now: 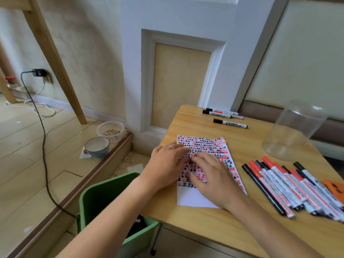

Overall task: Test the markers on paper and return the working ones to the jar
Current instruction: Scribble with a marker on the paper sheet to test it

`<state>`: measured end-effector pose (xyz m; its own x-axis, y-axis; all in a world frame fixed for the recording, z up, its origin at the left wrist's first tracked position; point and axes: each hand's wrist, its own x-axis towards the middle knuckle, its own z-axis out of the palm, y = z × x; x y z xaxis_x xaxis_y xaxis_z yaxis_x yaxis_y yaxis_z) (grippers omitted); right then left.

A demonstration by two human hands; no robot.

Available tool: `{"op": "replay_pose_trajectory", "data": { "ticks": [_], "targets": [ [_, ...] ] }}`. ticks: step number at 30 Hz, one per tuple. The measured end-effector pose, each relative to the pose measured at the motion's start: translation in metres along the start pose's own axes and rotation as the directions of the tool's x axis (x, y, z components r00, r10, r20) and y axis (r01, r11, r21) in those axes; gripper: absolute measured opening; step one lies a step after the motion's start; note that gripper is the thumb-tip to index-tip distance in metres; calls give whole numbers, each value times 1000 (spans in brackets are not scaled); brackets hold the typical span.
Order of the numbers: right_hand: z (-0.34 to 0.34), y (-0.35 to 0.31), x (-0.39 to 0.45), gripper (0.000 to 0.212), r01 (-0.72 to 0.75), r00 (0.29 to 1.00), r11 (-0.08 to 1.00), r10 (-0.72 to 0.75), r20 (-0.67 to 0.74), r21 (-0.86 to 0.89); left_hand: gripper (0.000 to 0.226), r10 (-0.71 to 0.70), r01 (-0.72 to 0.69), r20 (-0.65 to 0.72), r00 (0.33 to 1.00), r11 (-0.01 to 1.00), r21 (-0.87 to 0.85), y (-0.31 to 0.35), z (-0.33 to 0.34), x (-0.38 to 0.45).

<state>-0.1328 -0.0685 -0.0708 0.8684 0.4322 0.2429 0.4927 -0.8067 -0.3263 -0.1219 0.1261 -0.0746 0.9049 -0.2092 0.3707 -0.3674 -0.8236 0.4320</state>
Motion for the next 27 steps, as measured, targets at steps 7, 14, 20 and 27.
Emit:
{"op": "replay_pose_trajectory", "data": {
  "ticks": [7,14,20,27],
  "targets": [
    [-15,13,-7,53,-51,998,999,51,23,7,40,-25,26,51,998,1000,1,9,26,32],
    [-39,43,16,38,-131,989,991,132,-73,17,44,-82,73,140,987,995,64,14,35,43],
    [-60,94,86,41,-255,964,964,247,-102,-77,51,-74,59,152,986,993,101,16,33,38],
    [-48,137,149,51,-283,959,940,270,-89,-190,46,-82,68,137,987,992,105,17,33,38]
  ]
}}
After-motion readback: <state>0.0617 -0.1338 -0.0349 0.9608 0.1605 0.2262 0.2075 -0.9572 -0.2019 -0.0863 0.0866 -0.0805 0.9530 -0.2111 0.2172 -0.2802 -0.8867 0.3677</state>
